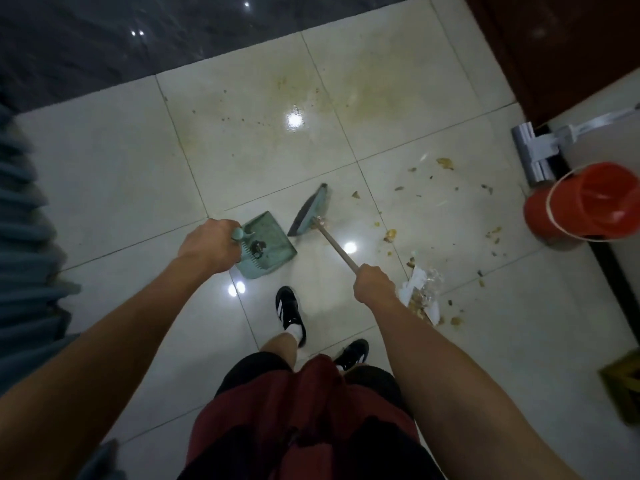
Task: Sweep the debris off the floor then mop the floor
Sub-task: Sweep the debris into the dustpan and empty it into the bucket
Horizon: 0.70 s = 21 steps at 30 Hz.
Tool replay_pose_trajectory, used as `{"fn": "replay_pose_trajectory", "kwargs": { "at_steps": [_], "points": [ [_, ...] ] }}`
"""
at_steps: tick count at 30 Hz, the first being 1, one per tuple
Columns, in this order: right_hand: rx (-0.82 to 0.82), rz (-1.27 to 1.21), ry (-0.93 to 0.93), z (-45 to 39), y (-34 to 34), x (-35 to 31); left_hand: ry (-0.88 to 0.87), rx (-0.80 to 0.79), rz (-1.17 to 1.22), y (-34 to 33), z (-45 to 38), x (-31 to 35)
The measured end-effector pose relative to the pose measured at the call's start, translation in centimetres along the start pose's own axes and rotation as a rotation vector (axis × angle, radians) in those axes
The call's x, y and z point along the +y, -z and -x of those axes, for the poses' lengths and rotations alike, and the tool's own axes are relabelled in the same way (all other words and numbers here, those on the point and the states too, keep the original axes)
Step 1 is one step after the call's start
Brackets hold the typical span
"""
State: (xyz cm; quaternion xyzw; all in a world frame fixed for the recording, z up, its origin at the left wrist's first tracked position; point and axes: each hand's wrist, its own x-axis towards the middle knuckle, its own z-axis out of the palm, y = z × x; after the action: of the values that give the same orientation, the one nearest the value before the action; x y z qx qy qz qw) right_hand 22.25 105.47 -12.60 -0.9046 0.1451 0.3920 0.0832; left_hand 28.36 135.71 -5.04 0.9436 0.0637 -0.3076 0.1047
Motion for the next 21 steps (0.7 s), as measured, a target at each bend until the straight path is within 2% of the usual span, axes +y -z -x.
{"fn": "replay_pose_trajectory", "kwargs": {
  "at_steps": [11,21],
  "points": [
    [-0.025,-0.08,-0.09,6.0,-5.2,14.5,-0.169,0.055,-0.245,-5.5,4.8,9.7],
    [0.011,-0.141,-0.241,11.9,-9.4,27.0,-0.326,0.058,-0.291,-11.3,10.1,20.2]
  ]
}}
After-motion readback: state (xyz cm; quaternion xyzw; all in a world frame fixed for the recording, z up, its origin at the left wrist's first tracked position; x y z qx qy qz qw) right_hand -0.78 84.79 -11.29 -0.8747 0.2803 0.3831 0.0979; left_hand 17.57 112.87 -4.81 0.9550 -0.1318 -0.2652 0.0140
